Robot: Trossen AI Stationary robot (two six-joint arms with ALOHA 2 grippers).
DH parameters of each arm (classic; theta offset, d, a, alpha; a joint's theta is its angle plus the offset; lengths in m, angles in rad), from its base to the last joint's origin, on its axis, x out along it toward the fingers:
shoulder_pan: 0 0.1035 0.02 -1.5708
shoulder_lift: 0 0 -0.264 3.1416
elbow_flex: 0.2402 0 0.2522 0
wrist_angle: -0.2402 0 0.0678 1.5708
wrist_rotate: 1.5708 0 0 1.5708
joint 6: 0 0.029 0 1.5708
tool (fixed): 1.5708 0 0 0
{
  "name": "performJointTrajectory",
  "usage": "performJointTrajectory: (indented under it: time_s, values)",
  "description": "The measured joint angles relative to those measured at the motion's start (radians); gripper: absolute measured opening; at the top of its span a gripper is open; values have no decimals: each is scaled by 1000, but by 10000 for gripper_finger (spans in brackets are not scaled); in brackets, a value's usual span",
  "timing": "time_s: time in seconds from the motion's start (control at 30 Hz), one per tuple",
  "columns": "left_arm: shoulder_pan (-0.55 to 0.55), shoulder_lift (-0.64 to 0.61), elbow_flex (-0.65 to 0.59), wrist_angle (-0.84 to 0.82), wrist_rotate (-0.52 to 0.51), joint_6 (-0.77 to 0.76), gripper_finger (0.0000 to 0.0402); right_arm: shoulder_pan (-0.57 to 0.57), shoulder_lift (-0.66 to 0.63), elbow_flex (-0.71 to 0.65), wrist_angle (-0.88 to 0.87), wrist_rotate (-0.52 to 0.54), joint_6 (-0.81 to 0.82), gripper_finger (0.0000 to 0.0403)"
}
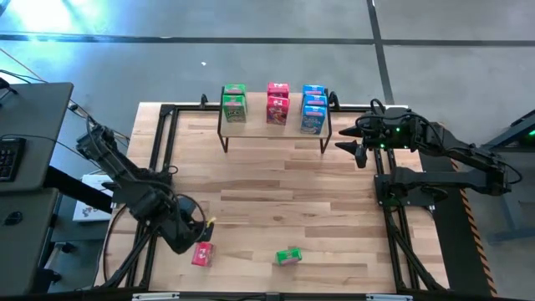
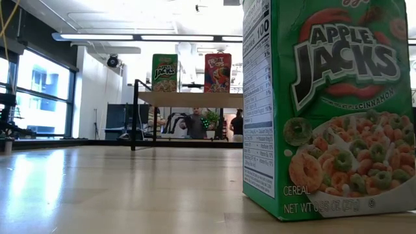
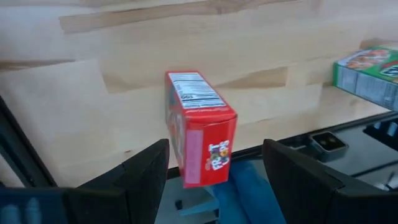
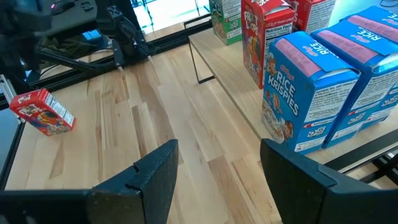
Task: Stack cereal on shelf
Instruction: Put the red cereal box on the shelf aligned with the other red cereal boxes
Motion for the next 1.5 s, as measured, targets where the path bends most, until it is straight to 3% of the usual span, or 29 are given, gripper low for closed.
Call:
performJointTrajectory:
  time_s: [0.67,1.5]
  values:
    - [-57,146,0,56,-20,-90,271,0,0,0,0,0,0,220]
    - [-53,193,-19,100,34,-26,283,0,0,0,0,0,0,220]
